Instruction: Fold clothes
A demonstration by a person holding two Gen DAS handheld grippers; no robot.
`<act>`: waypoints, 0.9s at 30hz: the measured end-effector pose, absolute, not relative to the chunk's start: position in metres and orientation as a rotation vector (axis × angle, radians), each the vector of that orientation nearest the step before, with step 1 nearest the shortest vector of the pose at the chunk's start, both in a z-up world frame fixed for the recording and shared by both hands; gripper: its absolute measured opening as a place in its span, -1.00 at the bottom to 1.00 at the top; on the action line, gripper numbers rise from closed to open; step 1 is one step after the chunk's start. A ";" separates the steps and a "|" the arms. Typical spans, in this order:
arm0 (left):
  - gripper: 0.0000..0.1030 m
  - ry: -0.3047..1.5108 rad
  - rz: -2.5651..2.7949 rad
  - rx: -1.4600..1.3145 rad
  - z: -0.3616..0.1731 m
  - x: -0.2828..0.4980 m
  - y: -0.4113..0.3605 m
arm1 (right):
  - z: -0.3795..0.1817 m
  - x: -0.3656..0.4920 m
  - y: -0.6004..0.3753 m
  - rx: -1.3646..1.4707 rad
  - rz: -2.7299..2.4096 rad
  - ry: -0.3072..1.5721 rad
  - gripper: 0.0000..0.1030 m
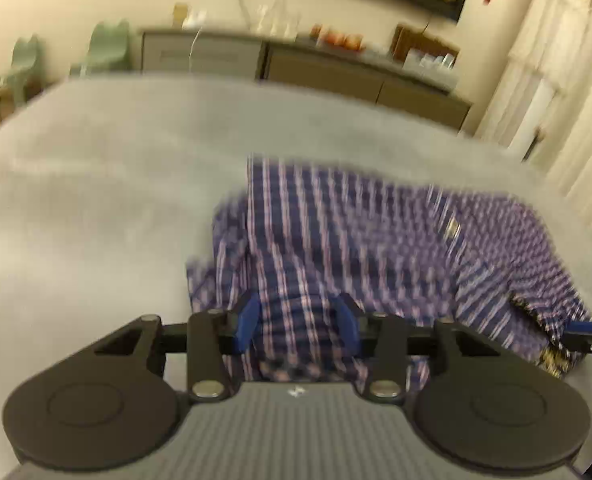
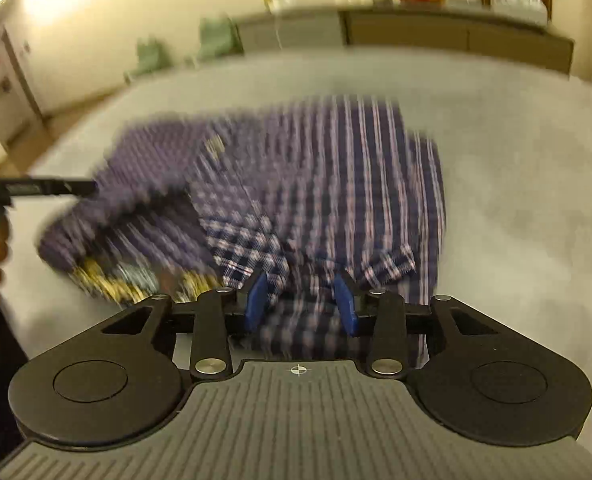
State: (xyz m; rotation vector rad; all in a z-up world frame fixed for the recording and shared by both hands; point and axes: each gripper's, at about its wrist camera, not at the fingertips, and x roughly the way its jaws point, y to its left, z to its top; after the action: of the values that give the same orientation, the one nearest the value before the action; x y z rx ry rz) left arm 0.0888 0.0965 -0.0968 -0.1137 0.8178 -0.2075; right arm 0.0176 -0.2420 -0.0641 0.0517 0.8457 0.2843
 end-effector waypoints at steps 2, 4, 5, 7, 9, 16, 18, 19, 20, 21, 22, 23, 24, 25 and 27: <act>0.08 0.810 -0.132 -0.119 -0.098 0.074 0.079 | -0.066 0.040 -0.244 0.016 0.272 0.868 -0.21; 0.19 0.839 -0.151 -0.152 -0.096 0.053 0.044 | -0.066 0.080 -0.249 -0.056 0.230 0.859 -0.21; 0.19 0.861 -0.251 -0.132 -0.092 0.041 0.015 | -0.067 0.100 -0.252 -0.110 0.189 0.818 -0.21; -0.09 0.891 -0.482 -0.140 -0.080 0.018 -0.023 | -0.063 0.130 -0.261 -0.162 0.085 0.696 -0.21; -0.28 0.884 -0.642 -0.169 -0.061 0.006 -0.037 | -0.050 0.139 -0.283 -0.038 0.017 0.621 -0.21; 0.04 0.781 -0.581 -0.208 -0.020 0.100 0.001 | -0.024 0.038 -0.322 0.282 0.153 0.635 -0.06; 0.04 0.800 -0.612 -0.165 -0.026 0.149 -0.015 | -0.033 0.007 -0.313 0.300 0.207 0.674 -0.05; 0.04 0.813 -0.617 -0.126 -0.032 0.169 -0.028 | -0.042 -0.002 -0.302 0.305 0.235 0.698 -0.05; 0.04 0.826 -0.621 -0.086 -0.038 0.190 -0.040 | -0.050 -0.011 -0.290 0.299 0.257 0.714 -0.05; 0.01 0.847 -0.614 -0.055 -0.048 0.207 -0.054 | -0.057 -0.020 -0.275 0.270 0.283 0.729 -0.05; 0.01 0.871 -0.601 -0.029 -0.059 0.222 -0.068 | -0.064 -0.027 -0.260 0.232 0.312 0.743 -0.05; 0.00 0.900 -0.590 -0.006 -0.071 0.235 -0.079 | -0.069 -0.032 -0.248 0.181 0.334 0.760 -0.06; -0.01 0.923 -0.577 0.006 -0.081 0.241 -0.083 | -0.074 -0.035 -0.238 0.125 0.354 0.778 -0.07; -0.14 0.926 -0.563 0.010 -0.087 0.242 -0.083 | -0.078 -0.036 -0.232 0.054 0.358 0.796 -0.10; -0.24 0.919 -0.533 0.017 -0.093 0.241 -0.077 | -0.079 -0.027 -0.243 -0.002 0.379 0.838 -0.13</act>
State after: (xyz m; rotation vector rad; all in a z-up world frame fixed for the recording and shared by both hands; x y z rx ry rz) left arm 0.2410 -0.0771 -0.0928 0.0174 0.9192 -0.5331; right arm -0.0274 -0.2427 -0.0786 -0.0024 0.8383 0.3791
